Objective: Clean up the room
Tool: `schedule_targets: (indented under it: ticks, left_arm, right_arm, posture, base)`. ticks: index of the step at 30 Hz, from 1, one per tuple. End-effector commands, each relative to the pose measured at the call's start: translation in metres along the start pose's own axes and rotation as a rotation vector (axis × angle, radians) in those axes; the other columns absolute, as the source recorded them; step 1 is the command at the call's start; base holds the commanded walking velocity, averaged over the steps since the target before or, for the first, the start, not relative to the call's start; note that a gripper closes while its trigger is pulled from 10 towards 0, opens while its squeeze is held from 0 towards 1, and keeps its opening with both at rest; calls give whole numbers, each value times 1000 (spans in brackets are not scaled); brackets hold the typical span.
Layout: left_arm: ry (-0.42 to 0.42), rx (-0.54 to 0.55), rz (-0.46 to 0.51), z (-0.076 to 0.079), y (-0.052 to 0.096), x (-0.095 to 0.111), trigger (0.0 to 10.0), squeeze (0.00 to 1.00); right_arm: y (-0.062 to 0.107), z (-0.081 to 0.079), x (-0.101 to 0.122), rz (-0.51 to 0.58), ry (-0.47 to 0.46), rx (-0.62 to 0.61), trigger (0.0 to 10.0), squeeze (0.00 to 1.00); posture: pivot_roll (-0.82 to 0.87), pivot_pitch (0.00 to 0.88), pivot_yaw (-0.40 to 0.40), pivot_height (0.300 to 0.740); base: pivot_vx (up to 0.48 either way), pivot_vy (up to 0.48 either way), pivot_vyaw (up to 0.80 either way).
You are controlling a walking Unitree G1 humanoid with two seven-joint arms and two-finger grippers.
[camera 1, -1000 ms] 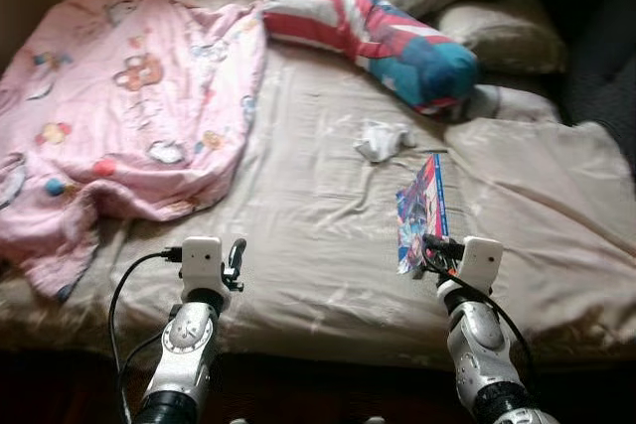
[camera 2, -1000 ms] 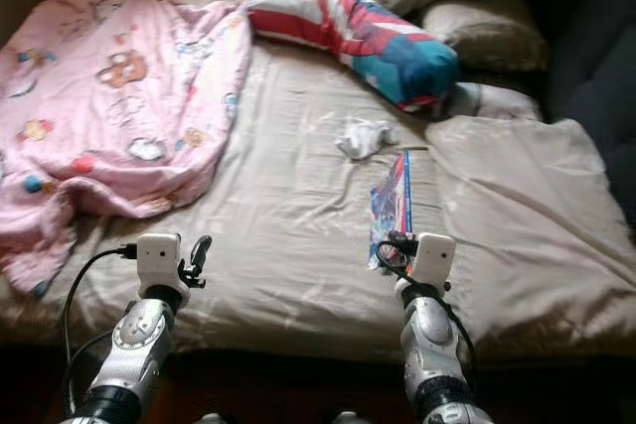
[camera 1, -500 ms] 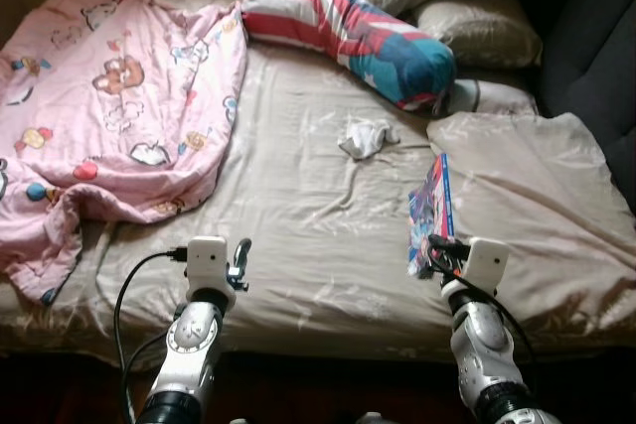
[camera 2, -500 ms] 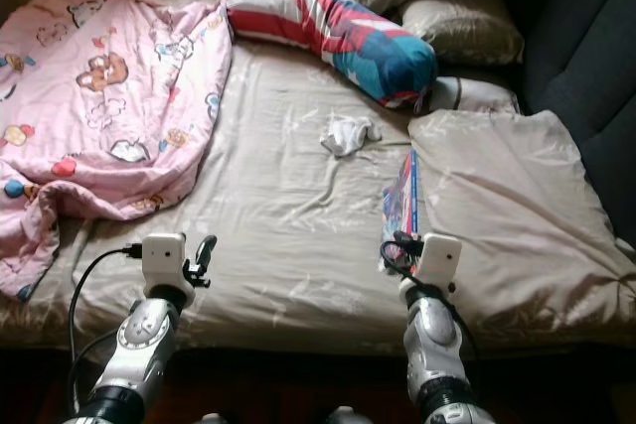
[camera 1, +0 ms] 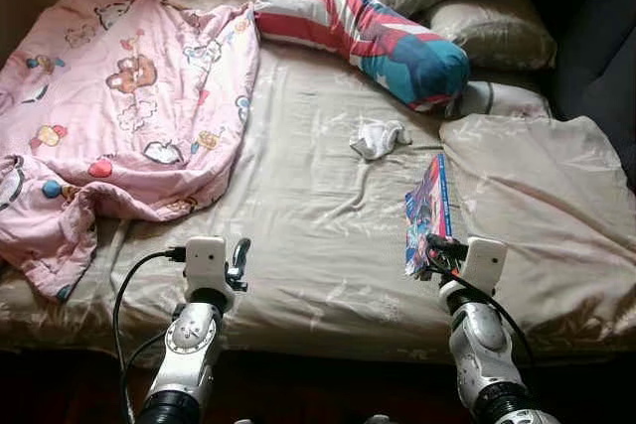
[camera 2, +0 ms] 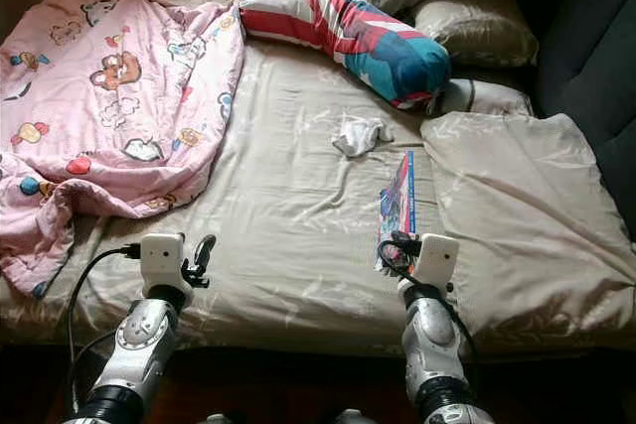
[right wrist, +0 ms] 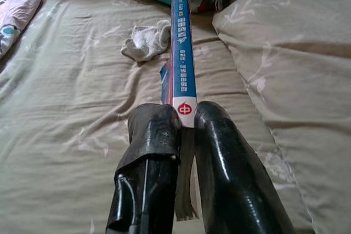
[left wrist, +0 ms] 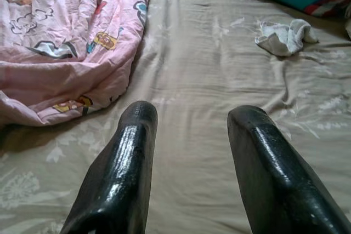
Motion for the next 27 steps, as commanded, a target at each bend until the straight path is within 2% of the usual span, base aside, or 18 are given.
schedule_targets:
  ticks: [1, 9, 27]
  left_arm:
    - [0, 4, -14, -2, 2, -3, 10000, 0]
    - [-3, 3, -14, -2, 3, -4, 10000, 0]
    - [-12, -2, -16, -2, 2, -5, 10000, 0]
  right_arm:
    - [-2, -3, 6, 29, 5, 8, 10000, 0]
    - [-1, -2, 5, 34, 1, 3, 10000, 0]
    - [1, 1, 1, 18, 9, -11, 10000, 0]
  posture:
    - [-20, 191, -30, 740]
    - [-20, 197, -30, 740]
    - [-21, 182, -22, 740]
  base:
    - [266, 0, 0]
    - [269, 0, -200]
    - [0, 0, 0]
Point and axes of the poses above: a point about 5 cm out from each wrist's last joint towards the gripper, its own y axis pointing back from the gripper into the wrist, its own x axis along the axis of the wrist's last joint, z = x × y, the point moved 3 cm from there along -y, pointing out of the wrist towards the gripper, and after that the axes turned 10 degrees about -y, right-handed, at the moved point
